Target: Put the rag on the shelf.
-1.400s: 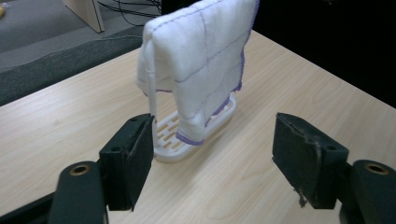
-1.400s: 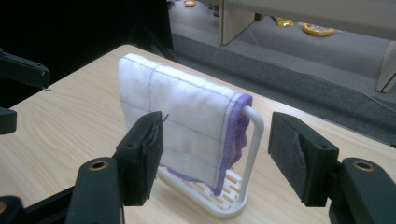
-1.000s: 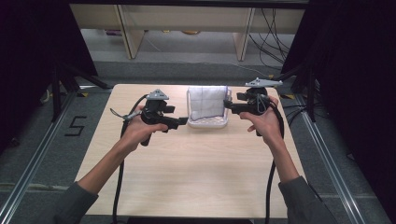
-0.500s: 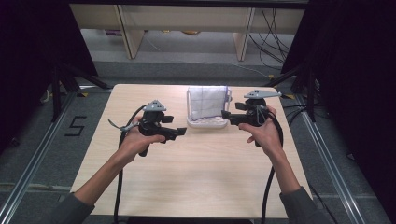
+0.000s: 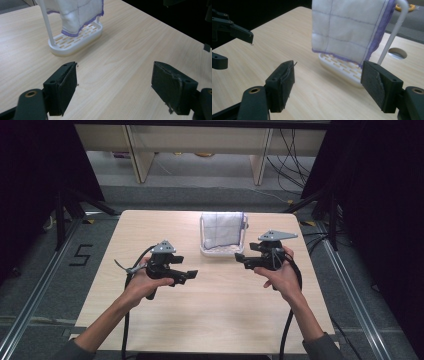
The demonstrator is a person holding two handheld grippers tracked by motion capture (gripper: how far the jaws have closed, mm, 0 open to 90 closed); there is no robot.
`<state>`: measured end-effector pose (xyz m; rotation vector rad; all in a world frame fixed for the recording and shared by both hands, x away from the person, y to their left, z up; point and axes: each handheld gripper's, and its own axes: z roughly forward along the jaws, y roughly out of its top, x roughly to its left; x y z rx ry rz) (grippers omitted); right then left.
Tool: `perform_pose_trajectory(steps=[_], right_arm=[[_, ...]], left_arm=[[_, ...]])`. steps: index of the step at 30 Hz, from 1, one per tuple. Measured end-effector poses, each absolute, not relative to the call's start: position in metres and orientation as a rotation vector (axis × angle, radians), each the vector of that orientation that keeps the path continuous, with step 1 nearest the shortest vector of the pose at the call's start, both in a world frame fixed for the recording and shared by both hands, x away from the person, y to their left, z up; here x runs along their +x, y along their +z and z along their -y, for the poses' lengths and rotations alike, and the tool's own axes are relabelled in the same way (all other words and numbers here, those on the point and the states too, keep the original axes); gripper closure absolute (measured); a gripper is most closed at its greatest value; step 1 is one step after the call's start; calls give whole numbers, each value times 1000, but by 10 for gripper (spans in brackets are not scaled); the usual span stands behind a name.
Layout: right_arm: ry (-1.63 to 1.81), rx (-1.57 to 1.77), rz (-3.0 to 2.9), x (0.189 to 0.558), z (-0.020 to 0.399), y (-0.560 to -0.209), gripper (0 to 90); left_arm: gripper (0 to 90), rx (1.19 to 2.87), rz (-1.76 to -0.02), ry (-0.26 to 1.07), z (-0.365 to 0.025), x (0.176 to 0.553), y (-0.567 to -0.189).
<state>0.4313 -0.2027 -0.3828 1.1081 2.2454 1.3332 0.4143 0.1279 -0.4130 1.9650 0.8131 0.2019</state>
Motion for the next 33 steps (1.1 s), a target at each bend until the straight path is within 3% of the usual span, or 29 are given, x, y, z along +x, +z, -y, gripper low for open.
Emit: perform_pose_trajectory(steps=[10, 18, 33], right_arm=[[1324, 1093, -2299, 419, 200, -402, 259], [1363, 1104, -2325, 412, 195, -419, 171], [1323, 1060, -2416, 391, 181, -443, 171]], left_arm=[[191, 2009, -780, 196, -129, 392, -435], [165, 2009, -751, 194, -133, 377, -450], [155, 2020, -769, 232, -148, 354, -474]])
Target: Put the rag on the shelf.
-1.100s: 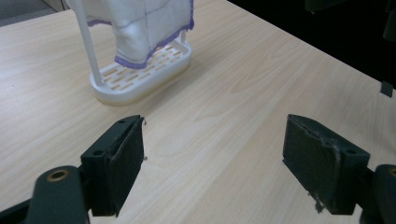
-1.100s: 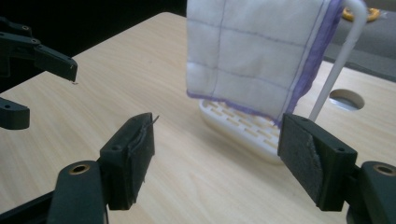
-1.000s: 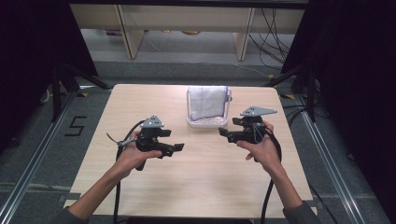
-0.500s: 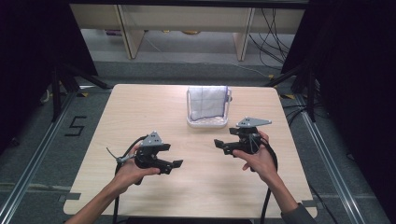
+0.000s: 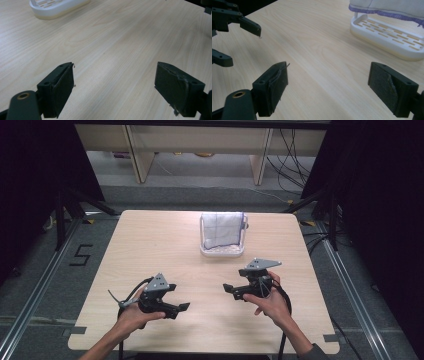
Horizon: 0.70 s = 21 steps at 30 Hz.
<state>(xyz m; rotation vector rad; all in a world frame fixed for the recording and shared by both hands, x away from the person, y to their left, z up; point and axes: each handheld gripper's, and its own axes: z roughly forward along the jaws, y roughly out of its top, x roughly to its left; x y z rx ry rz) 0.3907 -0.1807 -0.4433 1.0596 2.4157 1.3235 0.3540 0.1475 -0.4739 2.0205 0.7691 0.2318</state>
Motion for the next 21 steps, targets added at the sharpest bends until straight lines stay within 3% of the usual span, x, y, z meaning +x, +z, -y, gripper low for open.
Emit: perform_pose_trajectory(steps=[21], right_arm=[[1243, 1097, -2462, 345, 202, -476, 179]], left_arm=[[155, 2079, -755, 236, -154, 324, -497]])
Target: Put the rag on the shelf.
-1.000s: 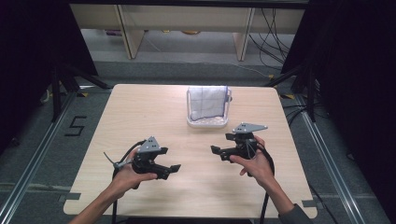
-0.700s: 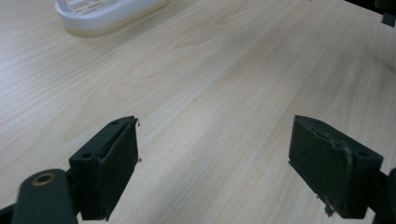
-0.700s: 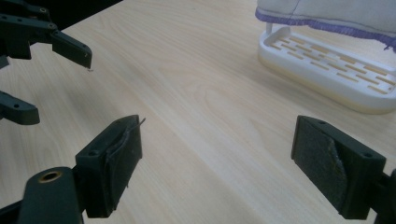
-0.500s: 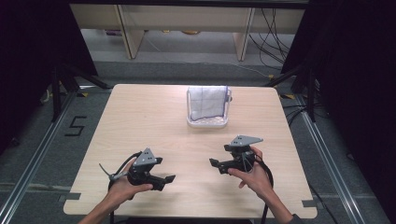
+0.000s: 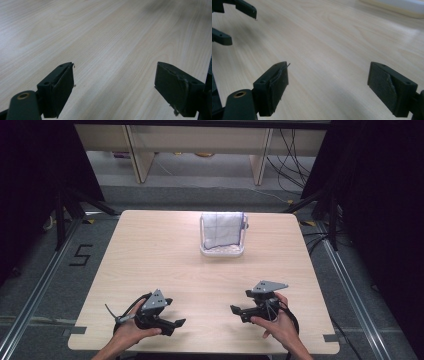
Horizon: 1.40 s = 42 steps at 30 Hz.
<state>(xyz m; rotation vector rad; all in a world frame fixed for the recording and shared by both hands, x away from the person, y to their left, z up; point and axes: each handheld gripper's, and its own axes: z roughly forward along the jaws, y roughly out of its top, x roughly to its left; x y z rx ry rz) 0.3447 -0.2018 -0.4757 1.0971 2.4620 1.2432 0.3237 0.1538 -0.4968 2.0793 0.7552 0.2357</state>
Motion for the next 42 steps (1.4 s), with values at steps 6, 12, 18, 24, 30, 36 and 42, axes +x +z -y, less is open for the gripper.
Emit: perform_pose_trajectory(steps=[6, 12, 18, 24, 30, 36, 42], right_arm=[[1244, 1081, -2476, 331, 200, -478, 179], [1199, 1006, -2515, 321, 198, -483, 173], [1166, 1006, -2540, 311, 198, -488, 168], [1129, 1017, -2550, 301, 199, -494, 167], [1126, 1042, -2544, 293, 202, -495, 167], [1100, 1062, -2541, 292, 203, -494, 167], [1103, 1007, -2545, 294, 202, -497, 167]], left_arm=[[155, 2074, -759, 239, -157, 318, -497], [155, 2103, -756, 251, -159, 313, -502], [155, 2140, -730, 265, -160, 305, -504], [155, 2172, -733, 286, -162, 297, -506], [155, 2163, -737, 297, -166, 296, -505], [155, 2164, -754, 302, -166, 298, -507], [155, 2177, -752, 305, -165, 298, -508]])
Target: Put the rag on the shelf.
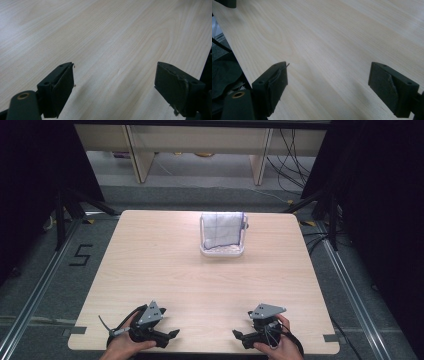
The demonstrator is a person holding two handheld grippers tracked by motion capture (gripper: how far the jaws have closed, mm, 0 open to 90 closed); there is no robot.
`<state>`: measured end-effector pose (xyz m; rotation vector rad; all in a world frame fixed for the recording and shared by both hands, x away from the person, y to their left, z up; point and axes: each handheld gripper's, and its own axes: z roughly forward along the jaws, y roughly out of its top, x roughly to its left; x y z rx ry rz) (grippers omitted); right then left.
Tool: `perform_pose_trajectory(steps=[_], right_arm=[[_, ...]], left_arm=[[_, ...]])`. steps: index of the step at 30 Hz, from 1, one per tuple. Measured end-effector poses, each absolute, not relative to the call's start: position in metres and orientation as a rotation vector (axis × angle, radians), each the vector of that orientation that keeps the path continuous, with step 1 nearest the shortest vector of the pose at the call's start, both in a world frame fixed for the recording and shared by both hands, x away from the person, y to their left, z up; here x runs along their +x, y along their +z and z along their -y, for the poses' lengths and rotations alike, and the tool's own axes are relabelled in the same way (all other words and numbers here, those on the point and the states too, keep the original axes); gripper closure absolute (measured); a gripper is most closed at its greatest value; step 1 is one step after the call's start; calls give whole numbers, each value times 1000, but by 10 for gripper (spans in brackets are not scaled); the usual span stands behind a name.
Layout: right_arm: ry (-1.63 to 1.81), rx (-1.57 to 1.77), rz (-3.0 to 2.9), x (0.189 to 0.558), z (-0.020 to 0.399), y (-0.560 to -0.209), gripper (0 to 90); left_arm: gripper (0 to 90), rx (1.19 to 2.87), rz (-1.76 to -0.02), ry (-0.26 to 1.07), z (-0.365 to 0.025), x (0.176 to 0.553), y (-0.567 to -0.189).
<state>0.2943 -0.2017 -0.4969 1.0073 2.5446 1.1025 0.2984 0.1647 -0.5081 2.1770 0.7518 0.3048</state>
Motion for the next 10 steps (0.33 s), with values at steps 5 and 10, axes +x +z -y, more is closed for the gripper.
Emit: perform_pose_trajectory(steps=[5, 10], right_arm=[[1106, 1002, -2563, 295, 201, -496, 167], [1098, 1017, -2557, 294, 201, -496, 167]], left_arm=[[155, 2173, -753, 305, -165, 299, -508], [155, 2157, -768, 300, -164, 300, -509]])
